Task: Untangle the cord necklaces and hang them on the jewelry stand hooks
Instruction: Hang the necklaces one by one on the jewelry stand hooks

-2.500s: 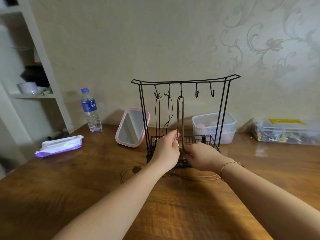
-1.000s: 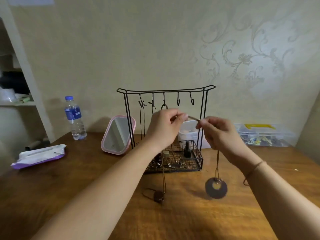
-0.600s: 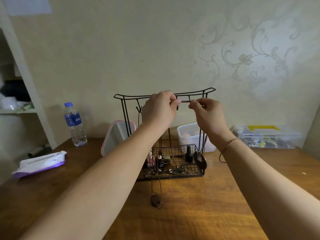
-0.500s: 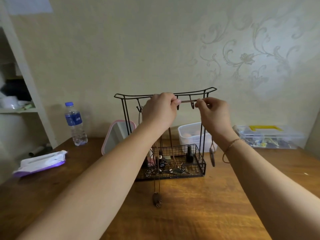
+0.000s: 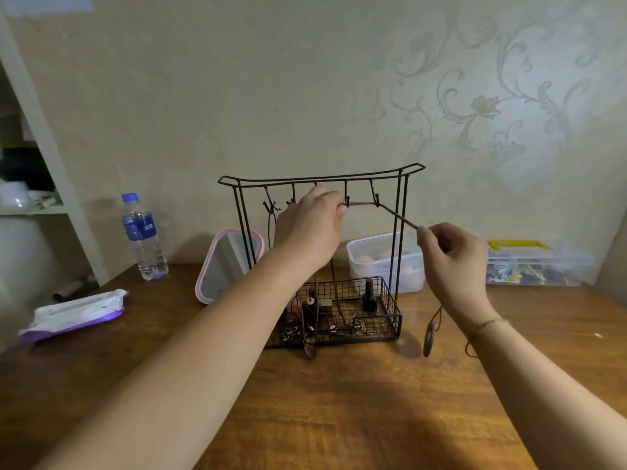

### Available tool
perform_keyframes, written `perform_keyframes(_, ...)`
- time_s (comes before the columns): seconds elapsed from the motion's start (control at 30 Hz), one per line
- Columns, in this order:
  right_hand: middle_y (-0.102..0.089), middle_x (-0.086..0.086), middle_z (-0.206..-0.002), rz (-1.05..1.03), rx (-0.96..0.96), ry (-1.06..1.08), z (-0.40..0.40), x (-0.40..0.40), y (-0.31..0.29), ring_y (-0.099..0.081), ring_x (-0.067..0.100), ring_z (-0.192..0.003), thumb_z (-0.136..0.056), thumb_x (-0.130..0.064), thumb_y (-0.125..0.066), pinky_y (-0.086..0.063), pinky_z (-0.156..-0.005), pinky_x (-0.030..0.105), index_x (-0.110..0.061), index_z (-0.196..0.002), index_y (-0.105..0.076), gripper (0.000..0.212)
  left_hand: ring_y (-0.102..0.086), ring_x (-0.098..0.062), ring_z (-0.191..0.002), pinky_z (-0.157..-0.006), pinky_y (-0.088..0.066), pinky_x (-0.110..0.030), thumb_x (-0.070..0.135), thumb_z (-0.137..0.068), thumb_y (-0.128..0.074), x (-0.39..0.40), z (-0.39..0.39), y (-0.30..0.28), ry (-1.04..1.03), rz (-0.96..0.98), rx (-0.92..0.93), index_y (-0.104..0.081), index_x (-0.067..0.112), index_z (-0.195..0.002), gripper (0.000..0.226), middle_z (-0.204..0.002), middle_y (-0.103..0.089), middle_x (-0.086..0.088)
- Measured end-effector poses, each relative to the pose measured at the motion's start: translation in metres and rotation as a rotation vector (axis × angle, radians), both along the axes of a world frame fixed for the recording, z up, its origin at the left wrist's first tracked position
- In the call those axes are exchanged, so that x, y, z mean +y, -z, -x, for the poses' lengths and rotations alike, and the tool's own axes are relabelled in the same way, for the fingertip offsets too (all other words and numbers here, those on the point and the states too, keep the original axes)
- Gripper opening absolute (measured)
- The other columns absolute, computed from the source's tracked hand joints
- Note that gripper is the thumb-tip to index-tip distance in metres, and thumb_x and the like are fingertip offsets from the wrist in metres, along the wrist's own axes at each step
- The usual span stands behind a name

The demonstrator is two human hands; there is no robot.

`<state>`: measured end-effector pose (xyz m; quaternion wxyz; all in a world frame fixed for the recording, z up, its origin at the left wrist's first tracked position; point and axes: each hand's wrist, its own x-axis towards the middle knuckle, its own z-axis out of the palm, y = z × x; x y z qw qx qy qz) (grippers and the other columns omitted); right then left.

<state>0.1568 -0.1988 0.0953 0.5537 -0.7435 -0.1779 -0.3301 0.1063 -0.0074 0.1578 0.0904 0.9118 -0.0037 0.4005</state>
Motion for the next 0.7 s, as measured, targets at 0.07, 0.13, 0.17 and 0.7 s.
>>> perform_keyframes(0.07, -0.055, 0.003, -0.054, 0.007, -0.013, -0.057, 0.009, 0.002, 0.007, -0.042, 0.005, -0.049, -0.093, -0.025, -0.057, -0.032, -0.047, 0.022, -0.012, -0.073, -0.063, 0.025, -0.050, -0.019, -0.076, -0.061, -0.032, -0.030, 0.025, -0.101, -0.047, 0.000, 0.002, 0.002, 0.000, 0.009, 0.009, -0.066, 0.013, -0.102, 0.023, -0.098, -0.052, 0.004)
perform_keyframes(0.13, -0.052, -0.009, -0.050, -0.005, -0.011, -0.132, 0.016, 0.010, -0.002, -0.042, 0.001, -0.042, -0.095, -0.025, -0.056, -0.028, -0.043, 0.013, -0.014, -0.080, -0.064, 0.020, -0.055, -0.022, -0.079, -0.062, -0.033, -0.029, 0.024, -0.100, -0.048, -0.002, 0.001, 0.002, -0.016, 0.037, 0.012, -0.067, 0.015, -0.099, 0.022, -0.098, -0.052, 0.004)
perform_keyframes(0.17, -0.049, -0.010, -0.047, -0.034, -0.011, -0.155, 0.017, 0.014, -0.010, -0.040, 0.002, -0.040, -0.096, -0.025, -0.056, -0.025, -0.041, 0.012, -0.014, -0.082, -0.064, 0.019, -0.057, -0.022, -0.082, -0.064, -0.034, -0.029, 0.024, -0.100, -0.048, -0.003, 0.000, 0.001, -0.022, 0.066, 0.011, -0.068, 0.015, -0.098, 0.021, -0.102, -0.056, 0.003)
perform_keyframes(0.7, -0.066, 0.002, -0.061, 0.595, 0.211, -0.263, 0.020, 0.025, 0.027, -0.058, 0.015, -0.050, -0.093, -0.027, -0.053, -0.050, -0.049, 0.037, -0.017, -0.072, -0.066, 0.027, -0.055, -0.017, -0.074, -0.060, -0.049, -0.032, 0.029, -0.098, -0.052, -0.011, 0.009, 0.014, -0.068, -0.038, 0.000, -0.071, 0.013, -0.099, 0.025, -0.118, -0.051, 0.001)
